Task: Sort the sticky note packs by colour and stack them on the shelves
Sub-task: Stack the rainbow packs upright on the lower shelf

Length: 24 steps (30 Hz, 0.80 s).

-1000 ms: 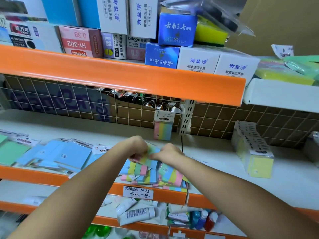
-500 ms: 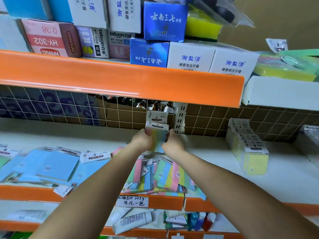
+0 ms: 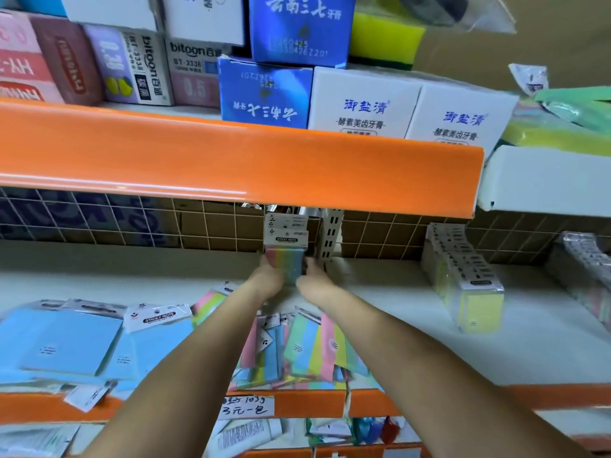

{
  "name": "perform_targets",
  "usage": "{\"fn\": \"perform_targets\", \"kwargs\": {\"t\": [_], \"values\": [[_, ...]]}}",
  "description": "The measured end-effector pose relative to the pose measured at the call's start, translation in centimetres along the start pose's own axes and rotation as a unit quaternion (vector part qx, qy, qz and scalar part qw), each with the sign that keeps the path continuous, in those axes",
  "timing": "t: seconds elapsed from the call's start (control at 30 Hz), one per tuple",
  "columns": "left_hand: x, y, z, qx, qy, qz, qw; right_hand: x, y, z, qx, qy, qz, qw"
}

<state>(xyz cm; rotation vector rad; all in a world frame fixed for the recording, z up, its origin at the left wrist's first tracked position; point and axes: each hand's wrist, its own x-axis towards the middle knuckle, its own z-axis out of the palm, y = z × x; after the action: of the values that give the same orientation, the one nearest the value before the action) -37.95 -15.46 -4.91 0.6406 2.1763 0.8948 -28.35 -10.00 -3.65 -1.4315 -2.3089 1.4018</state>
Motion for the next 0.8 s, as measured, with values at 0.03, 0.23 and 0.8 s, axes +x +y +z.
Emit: {"fn": "perform_targets", "kwargs": {"t": [0.03,0.23,0.8], "values": [[0.4,-0.2,0.0,-0.005,-0.003,0.004,1.000,0.2,0.0,0.1,0.000,-0.001,-0.003,1.000],[3.0,-1.5,-0.1,-0.032,-0.033,0.024,0.999,0.7,-0.3,0.2,0.022,-0.016,-0.001,1.000],[-0.7,-0.8,-1.0,0.001,0.005,0.024,1.000,-0.1,0.0,-1.3,-0.007,-0.023,-0.006,1.000]]}}
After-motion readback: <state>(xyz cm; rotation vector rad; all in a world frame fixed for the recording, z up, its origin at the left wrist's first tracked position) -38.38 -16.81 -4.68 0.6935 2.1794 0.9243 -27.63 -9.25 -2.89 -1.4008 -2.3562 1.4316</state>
